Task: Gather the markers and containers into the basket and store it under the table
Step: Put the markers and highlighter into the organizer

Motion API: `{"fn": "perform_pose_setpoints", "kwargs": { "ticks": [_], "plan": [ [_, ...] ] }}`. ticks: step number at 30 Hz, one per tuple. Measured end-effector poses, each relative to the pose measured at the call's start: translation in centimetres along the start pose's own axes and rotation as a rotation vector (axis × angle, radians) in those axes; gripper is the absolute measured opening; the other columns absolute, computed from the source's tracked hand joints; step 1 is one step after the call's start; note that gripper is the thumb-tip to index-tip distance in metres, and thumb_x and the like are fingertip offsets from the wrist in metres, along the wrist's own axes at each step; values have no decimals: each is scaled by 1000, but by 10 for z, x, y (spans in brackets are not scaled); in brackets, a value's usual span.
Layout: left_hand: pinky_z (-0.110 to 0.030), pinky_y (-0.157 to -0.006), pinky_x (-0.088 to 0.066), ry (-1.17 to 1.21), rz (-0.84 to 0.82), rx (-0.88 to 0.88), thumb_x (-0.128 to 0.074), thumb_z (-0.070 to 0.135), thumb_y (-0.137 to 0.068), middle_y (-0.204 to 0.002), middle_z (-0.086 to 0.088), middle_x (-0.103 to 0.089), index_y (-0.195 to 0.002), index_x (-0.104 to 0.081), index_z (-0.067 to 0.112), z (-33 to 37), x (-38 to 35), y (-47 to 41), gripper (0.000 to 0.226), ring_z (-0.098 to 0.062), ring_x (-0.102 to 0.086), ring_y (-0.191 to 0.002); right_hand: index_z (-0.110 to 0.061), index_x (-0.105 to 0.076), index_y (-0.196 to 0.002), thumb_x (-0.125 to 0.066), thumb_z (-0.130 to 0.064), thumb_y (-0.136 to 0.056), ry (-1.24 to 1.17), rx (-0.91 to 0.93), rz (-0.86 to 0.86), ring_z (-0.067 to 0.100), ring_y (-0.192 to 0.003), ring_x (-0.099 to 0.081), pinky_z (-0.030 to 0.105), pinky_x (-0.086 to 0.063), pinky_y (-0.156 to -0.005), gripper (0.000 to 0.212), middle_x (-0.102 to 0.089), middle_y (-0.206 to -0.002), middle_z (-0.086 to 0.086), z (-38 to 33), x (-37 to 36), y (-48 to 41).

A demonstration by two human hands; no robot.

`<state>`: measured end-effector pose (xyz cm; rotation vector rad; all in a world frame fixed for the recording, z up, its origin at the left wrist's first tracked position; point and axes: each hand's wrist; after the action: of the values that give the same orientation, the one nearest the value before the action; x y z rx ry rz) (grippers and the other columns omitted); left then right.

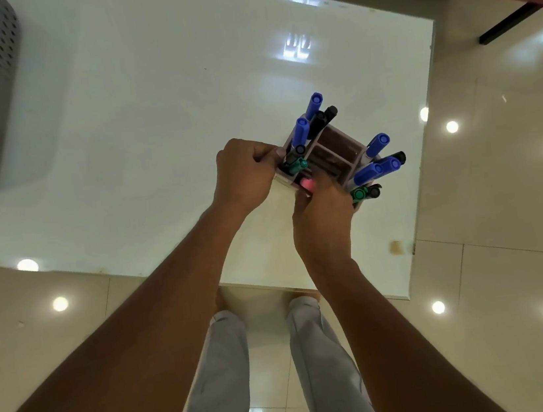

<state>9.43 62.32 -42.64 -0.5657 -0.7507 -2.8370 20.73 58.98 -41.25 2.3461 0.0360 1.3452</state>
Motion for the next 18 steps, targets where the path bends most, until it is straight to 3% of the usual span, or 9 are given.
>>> {"fn": "perform_pose_setpoints", "kwargs": {
  "ticks": [3, 8, 9, 11, 12, 14, 18],
  "plan": [
    [-42, -85, -57, -3, -9, -4, -65, 26, -91, -97, -6, -76, -104, -75, 9, -1, 0, 0, 23, -20, -71, -81, -16, -47, -135, -61, -12, -93, -51, 45, 55, 21, -107, -62, 31, -46, -98, 45, -63, -123, 5, 6, -4, 14],
    [-42, -85, -57, -11, -7, 2, -64, 28, -92, -96, -3, -76, -105, -76, 11, -1, -1, 2, 24, -18, -71, -80, -22, -42, -138, -59, -17, -94, -185, -1, 54, 11, -88, -65, 36, -59, -83, 47, -60, -130, 0, 23, 2, 49],
    [-42, -85, -57, -2, -6, 6, -64, 27, -92, -94, -3, -76, -104, -76, 12, -1, -1, 2, 23, -19, -71, -81, -19, -48, -134, -58, -18, -95, -205, -24, 46, 9, -82, -65, 35, -60, -80, 41, -63, -124, -1, 29, 7, 55],
    [-42, -86, -57, 15, -7, 21, -64, 26, -92, -91, -2, -75, -104, -76, 12, 0, -1, 2, 22, -19, -70, -82, -15, -60, -120, -58, -16, -94, -215, -40, 62, 7, -70, -67, 31, -60, -70, 26, -70, -95, -5, 44, 16, 63],
    [-40, -86, -57, 24, -8, 28, -64, 26, -92, -89, -1, -75, -104, -75, 12, 0, -1, 3, 22, -18, -69, -81, -13, -64, -112, -58, -14, -92, -227, -57, 86, 7, -63, -67, 28, -59, -64, 20, -68, -78, -11, 53, 21, 63],
    [-34, -84, -56, 46, -16, 43, -63, 23, -92, -87, 1, -73, -103, -74, 13, 1, -3, 2, 18, -14, -66, -80, -14, -67, -100, -58, -10, -89, -301, -141, 135, 9, -57, -67, 29, -58, -58, 14, -64, -65, -14, 70, 30, 57],
    [-29, -94, -51, 162, -81, 85, -59, 14, -95, -101, 1, -73, -111, -71, 16, 2, -5, 1, 20, -10, -67, -94, -19, -63, -102, -57, -9, -87, -484, -260, 176, 16, -78, -69, 43, -60, -72, 19, -70, -88, -4, 92, 46, 26]
  ]
}}
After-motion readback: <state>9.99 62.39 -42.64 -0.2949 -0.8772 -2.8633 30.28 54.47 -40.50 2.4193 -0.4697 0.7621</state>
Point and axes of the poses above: each hand's wrist, its own y-axis away from the middle knuckle, its own x-axis out of the back of the hand, z = x × y
